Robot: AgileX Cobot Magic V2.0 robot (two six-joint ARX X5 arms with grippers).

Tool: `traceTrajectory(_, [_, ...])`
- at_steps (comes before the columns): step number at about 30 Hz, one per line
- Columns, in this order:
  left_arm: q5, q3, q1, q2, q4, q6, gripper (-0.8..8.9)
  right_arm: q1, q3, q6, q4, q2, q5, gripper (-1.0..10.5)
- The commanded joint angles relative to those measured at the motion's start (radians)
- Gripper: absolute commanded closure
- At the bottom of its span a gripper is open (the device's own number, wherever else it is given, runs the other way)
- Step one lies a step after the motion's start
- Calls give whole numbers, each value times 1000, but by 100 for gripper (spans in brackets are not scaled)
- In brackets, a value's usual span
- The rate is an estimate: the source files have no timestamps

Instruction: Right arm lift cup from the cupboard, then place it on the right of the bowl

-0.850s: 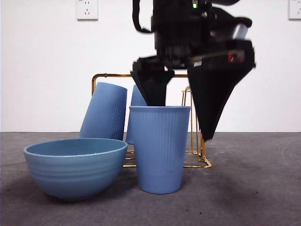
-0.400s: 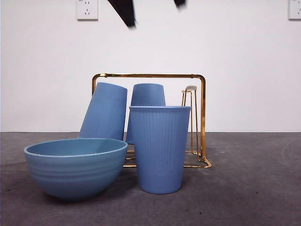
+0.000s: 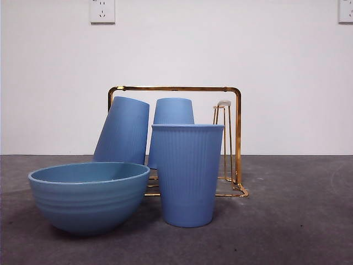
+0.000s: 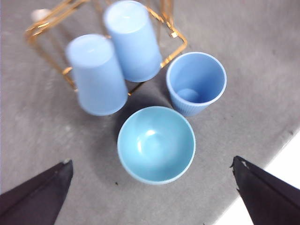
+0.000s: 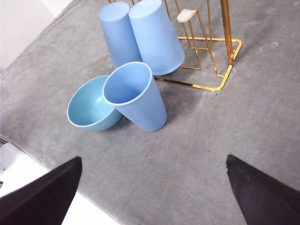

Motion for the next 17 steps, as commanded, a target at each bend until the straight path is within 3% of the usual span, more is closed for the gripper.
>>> traceTrajectory(1, [2,-98,2,-142,57,-40,221,5,14,-16,15,-1,-4,465])
traceTrajectory(9, [2,-370,3,-539,187,-188,222,5,14,-16,21,-1,-3,465])
traceTrajectory(17, [64,-441,3,-674,148,-228,271,5,14,-15,53,-1,-3,465])
